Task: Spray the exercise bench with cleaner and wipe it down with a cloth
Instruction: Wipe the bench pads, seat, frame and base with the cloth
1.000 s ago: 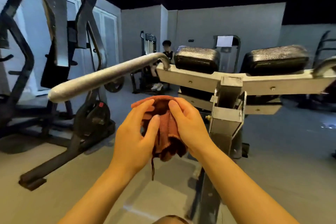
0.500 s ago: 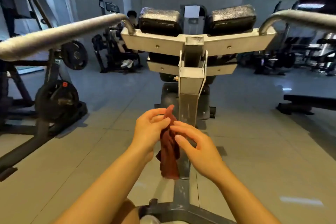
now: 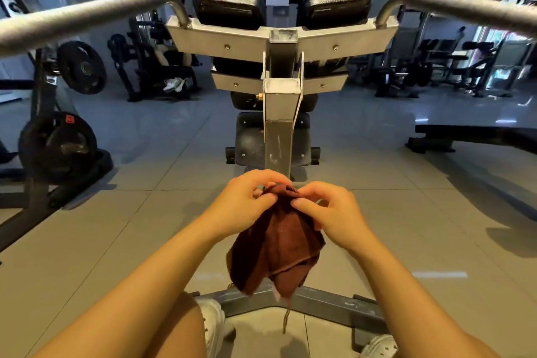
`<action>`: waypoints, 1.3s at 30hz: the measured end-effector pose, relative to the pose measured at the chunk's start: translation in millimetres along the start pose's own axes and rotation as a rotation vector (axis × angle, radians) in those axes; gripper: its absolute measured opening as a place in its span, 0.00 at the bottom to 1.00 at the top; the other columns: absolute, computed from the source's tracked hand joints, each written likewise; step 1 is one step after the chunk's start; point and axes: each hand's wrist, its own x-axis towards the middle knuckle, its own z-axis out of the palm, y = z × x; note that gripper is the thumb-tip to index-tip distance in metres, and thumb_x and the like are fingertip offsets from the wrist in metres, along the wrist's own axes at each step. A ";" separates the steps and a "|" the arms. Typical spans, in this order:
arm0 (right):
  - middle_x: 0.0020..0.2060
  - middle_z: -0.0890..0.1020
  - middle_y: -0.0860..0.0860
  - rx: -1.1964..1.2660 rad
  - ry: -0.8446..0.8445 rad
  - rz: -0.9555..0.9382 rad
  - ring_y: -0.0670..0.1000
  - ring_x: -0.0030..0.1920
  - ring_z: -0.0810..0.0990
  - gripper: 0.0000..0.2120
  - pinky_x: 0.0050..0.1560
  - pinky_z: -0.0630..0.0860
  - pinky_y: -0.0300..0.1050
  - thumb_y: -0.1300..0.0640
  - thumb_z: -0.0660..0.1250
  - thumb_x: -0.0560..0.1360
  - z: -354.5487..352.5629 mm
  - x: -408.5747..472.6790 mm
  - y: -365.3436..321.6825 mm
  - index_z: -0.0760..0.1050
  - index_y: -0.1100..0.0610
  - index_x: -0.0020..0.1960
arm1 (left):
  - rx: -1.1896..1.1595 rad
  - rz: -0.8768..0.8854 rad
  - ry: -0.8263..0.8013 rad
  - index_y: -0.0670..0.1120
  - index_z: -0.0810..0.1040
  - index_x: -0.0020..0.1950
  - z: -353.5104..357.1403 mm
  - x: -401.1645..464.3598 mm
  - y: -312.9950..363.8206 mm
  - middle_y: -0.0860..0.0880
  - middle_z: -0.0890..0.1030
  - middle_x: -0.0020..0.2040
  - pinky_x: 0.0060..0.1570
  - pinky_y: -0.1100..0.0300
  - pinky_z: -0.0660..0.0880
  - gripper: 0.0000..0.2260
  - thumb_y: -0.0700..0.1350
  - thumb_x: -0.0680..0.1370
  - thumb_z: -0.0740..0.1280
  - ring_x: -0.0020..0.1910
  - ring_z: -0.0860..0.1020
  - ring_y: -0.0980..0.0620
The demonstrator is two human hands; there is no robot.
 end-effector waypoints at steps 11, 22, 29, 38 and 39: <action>0.38 0.82 0.48 0.001 -0.193 0.224 0.45 0.37 0.78 0.05 0.37 0.75 0.36 0.61 0.68 0.77 -11.6 4.8 -5.4 0.82 0.54 0.49 | 0.005 0.090 0.122 0.57 0.80 0.41 1.9 13.3 -13.0 0.60 0.82 0.41 0.45 0.71 0.76 0.10 0.40 0.74 0.72 0.44 0.79 0.65; 0.44 0.83 0.51 -0.073 -0.195 0.300 0.46 0.40 0.83 0.14 0.41 0.82 0.42 0.45 0.71 0.73 19.6 39.4 -12.2 0.73 0.51 0.52 | 0.124 0.106 0.202 0.55 0.82 0.44 -25.4 39.1 -46.8 0.62 0.80 0.40 0.43 0.72 0.73 0.05 0.43 0.74 0.73 0.42 0.78 0.62; 0.44 0.81 0.48 -0.539 -0.147 0.142 0.46 0.37 0.77 0.01 0.35 0.76 0.40 0.52 0.67 0.78 41.6 85.1 1.8 0.78 0.48 0.48 | 0.141 0.045 0.236 0.57 0.82 0.40 -36.9 60.3 -67.9 0.59 0.81 0.38 0.41 0.65 0.76 0.06 0.46 0.71 0.76 0.40 0.79 0.59; 0.29 0.82 0.48 0.029 0.110 0.241 0.53 0.32 0.82 0.12 0.38 0.83 0.50 0.64 0.70 0.75 51.4 143.2 104.3 0.80 0.47 0.39 | 0.002 -0.096 0.323 0.54 0.80 0.37 1.4 135.1 -140.0 0.56 0.82 0.35 0.39 0.65 0.79 0.10 0.39 0.70 0.76 0.36 0.81 0.58; 0.31 0.82 0.46 0.031 0.177 0.163 0.52 0.34 0.82 0.14 0.38 0.82 0.49 0.64 0.70 0.75 49.0 156.4 111.5 0.80 0.45 0.38 | 0.008 -0.057 0.363 0.55 0.80 0.36 4.3 147.9 -143.7 0.59 0.82 0.35 0.40 0.67 0.77 0.11 0.39 0.70 0.76 0.37 0.80 0.60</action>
